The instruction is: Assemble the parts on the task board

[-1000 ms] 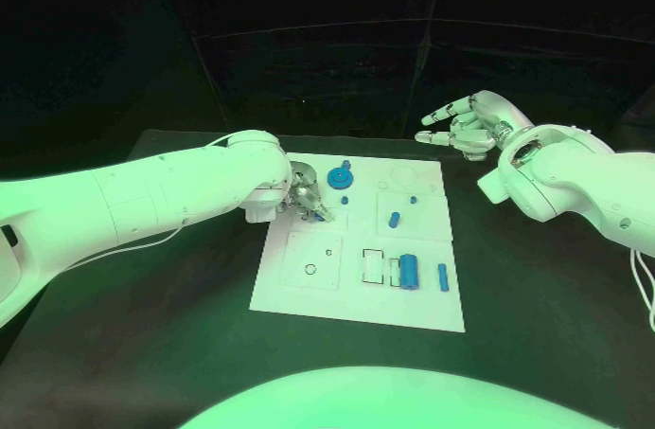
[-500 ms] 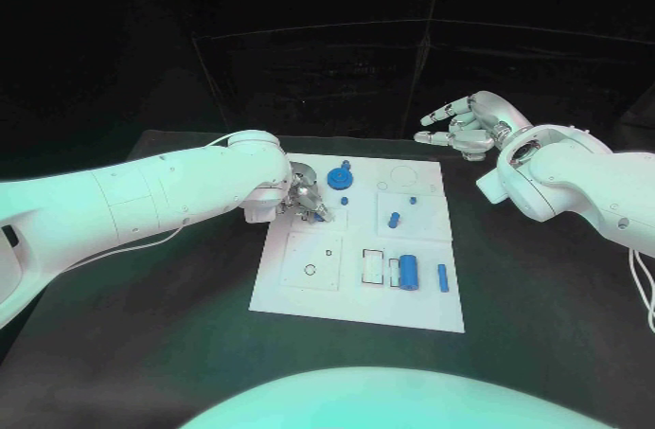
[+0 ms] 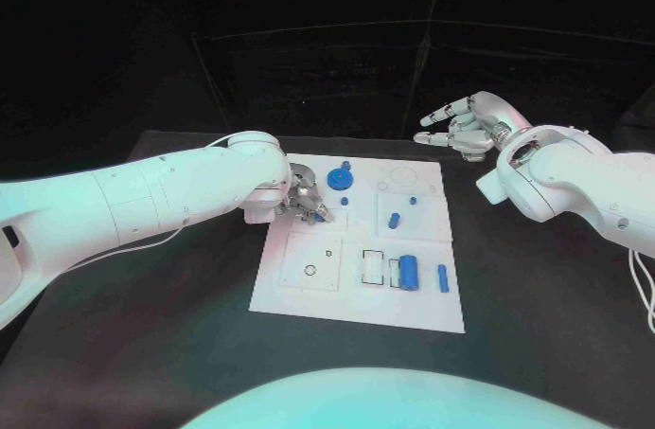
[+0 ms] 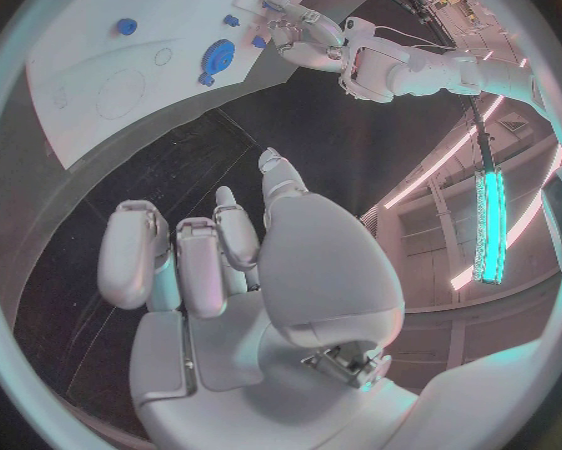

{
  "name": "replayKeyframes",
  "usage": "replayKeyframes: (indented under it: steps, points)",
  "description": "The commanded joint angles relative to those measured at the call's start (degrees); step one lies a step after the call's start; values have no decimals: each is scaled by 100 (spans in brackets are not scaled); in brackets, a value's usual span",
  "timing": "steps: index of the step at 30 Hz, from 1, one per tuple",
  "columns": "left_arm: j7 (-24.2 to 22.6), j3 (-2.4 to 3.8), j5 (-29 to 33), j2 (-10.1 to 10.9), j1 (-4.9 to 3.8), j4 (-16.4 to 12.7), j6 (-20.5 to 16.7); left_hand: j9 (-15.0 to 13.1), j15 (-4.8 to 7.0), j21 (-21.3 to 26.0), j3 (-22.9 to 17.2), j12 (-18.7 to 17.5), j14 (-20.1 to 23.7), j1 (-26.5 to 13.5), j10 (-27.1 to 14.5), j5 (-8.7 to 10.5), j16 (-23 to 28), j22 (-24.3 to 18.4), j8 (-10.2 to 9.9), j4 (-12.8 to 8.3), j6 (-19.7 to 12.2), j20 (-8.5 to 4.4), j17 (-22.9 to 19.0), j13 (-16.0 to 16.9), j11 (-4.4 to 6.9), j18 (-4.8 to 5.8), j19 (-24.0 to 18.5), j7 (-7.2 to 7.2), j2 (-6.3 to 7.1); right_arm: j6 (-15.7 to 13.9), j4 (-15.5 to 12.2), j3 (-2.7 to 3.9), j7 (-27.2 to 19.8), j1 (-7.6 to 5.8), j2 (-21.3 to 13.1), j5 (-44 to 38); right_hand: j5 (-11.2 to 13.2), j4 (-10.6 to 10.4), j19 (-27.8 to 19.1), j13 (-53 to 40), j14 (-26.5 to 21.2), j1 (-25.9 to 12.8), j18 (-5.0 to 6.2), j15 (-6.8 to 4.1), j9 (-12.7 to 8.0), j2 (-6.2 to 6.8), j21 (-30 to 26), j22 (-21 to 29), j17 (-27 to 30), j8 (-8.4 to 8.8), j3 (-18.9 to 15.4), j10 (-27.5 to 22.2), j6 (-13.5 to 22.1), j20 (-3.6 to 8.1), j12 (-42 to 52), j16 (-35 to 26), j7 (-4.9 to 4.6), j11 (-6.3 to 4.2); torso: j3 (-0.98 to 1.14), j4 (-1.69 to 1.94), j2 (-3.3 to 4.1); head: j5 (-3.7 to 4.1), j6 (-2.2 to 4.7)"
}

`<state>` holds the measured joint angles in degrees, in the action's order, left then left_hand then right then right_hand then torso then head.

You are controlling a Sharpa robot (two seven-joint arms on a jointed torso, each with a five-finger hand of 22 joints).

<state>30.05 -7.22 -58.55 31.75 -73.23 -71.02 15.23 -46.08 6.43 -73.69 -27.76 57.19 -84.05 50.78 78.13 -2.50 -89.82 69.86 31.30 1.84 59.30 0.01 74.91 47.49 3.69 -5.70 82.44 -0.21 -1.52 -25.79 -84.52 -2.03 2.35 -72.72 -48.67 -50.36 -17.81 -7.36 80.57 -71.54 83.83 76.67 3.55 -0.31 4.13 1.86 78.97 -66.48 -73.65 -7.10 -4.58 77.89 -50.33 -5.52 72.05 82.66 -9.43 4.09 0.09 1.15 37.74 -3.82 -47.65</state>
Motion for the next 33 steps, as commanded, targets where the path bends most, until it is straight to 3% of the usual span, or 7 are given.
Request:
replayKeyframes:
  steps: [1, 16, 33]
  points:
    - [53, -7, 21, -3, 8, 8, 114, -9, -3, -29, 21, 14, -595, -67, 21, -27, -18, 11, -5, 46, 8, -2, 1509, 7, -13, 115, 22, 35, 24, 24, -3, 3, -26, -11, 5, 7, -21, -5, 0, 5, 290, -22, 107, -37, -8, -30, -23, 8, 2, -19, -29, -2, -25, 25, -2, -27, 32, -16, 0, -1, 1, 4, -4]
    - [38, -6, 62, 1, 9, 7, 37, -12, 3, -40, 61, 33, -595, -368, 33, -24, -18, 42, -3, 270, 47, -8, 1509, 21, -8, 119, 31, 29, 60, 32, 2, 3, -28, -11, 11, 7, -21, -5, 0, 5, 290, -22, 107, -37, -8, -30, -23, 8, 2, -19, -29, -2, -25, 25, -2, -27, 32, -16, -1, -2, 1, 9, -7]
    - [27, -5, 88, 6, 9, 25, -26, -27, 10, -41, 300, 39, -595, -629, 39, -23, -18, 63, 7, 496, 77, -16, 1509, 24, -1, 121, 36, 22, 204, 39, 6, 3, -27, -11, 15, 7, -21, -5, 0, 5, 290, -22, 107, -37, -8, -30, -23, 8, 2, -19, -29, -2, -25, 25, -2, -27, 32, -16, 2, -3, -1, 16, -8]
